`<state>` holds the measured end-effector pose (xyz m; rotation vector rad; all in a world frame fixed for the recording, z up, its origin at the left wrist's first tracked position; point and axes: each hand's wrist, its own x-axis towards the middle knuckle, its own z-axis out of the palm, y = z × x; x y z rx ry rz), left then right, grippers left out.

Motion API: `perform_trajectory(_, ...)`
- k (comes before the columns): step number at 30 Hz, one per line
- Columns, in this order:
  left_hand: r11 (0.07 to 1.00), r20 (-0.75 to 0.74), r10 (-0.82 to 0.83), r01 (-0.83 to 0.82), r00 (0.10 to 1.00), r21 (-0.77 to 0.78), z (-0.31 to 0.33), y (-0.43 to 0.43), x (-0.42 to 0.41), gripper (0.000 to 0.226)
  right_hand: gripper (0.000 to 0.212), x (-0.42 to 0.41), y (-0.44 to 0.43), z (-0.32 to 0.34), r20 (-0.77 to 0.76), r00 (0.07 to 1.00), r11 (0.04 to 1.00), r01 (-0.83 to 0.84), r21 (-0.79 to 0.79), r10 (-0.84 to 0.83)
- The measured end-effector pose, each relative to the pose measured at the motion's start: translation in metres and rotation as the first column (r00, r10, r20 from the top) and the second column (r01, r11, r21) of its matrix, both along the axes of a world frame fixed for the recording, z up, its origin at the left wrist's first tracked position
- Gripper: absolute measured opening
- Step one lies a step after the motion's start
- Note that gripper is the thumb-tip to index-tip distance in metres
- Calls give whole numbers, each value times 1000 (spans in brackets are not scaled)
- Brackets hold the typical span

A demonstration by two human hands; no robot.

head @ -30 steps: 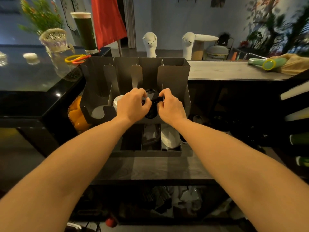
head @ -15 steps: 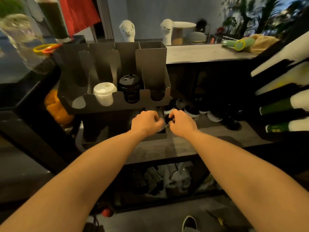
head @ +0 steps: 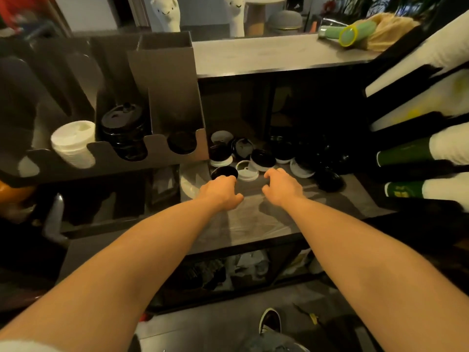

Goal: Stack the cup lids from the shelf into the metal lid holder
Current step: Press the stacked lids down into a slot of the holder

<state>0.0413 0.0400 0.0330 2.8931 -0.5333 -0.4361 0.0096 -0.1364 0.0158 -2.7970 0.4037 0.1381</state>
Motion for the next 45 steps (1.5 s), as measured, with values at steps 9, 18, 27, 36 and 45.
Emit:
perform_trajectory(9, 973, -119, 225, -217, 967, 80, -41, -45, 46, 55, 58, 65, -49, -45, -95, 994, 993, -49, 107, 60)
perform_trajectory(18, 888, -119, 457, -460, 882, -3, -86, -70, 57, 42, 36, 86, -67, -86, 63, 993, 894, -118, 432, 101)
perform_trajectory(27, 864, -118, 493, -501, 862, -51, -99, -75, 70, 33, 24, 85, -74, -103, 74, 997, 876, -29, 482, -8)
perform_trajectory(36, 901, -83, 428, -432, 900, -31, -85, -70, 73, 42, 43, 104, -70, -84, 83, 996, 899, -10, 437, -29)
perform_trajectory(45, 910, 8, 401, -397, 916, -117, -60, -69, 78, 32, 29, 125, -68, -55, 20, 969, 968, -248, 46, 248)
